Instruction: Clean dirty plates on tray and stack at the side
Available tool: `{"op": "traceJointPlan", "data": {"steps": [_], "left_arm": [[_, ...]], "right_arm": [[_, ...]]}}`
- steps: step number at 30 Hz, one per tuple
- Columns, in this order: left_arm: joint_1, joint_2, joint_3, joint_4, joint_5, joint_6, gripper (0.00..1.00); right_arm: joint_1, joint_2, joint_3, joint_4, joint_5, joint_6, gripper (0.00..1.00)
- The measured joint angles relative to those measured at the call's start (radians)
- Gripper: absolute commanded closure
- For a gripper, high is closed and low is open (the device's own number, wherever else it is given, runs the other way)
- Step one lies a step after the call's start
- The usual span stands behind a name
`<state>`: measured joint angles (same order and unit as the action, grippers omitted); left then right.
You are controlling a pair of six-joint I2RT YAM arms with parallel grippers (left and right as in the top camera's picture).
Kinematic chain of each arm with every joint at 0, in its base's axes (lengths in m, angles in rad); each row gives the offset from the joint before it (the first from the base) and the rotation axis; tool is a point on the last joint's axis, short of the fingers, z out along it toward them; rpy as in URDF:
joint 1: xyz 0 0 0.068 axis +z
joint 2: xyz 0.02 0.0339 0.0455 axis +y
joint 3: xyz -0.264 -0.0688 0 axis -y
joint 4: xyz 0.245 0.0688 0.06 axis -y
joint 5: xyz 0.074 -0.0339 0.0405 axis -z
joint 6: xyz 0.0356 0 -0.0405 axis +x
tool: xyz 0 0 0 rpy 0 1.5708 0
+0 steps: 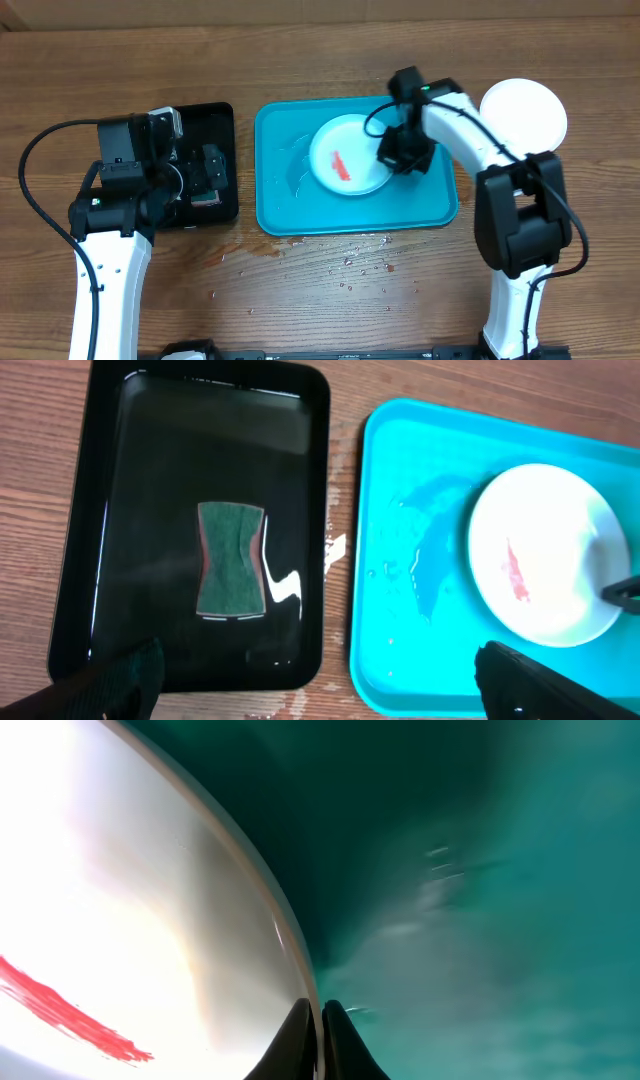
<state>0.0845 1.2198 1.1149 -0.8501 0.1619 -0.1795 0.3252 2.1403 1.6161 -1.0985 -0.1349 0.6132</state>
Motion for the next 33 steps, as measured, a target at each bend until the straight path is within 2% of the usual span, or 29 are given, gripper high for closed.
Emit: {"op": "traceJointPlan", "data": {"steps": [8,10,14,23,29,33], "left_arm": [[0.0,0.0,0.0,-0.018,0.0,0.0,0.0],[0.0,0.0,0.0,-0.018,0.0,0.0,0.0],[0.0,0.0,0.0,-0.02,-0.001,0.013,0.0],[0.0,0.034,-0.026,-0.049,-0.069,0.034,0.0],[0.0,0.143,-0.094,-0.008,-0.109,0.013,0.0],[0.0,0.221,-0.119,0.085,-0.127,-0.005,0.0]], "right_arm": [[0.023,0.0,-0.001,-0.002,-0.007,0.008,0.94],[0.021,0.0,-0.001,-0.006,-0.007,0.012,0.66],[0.021,0.0,-0.002,-0.03,-0.002,0.017,0.48],[0.015,-0.019,0.038,-0.125,0.041,-0.025,0.44],[0.003,-0.148,0.043,-0.126,0.063,-0.082,0.44],[0.003,-0.246,0.053,-0.126,0.066,-0.129,0.44]]}}
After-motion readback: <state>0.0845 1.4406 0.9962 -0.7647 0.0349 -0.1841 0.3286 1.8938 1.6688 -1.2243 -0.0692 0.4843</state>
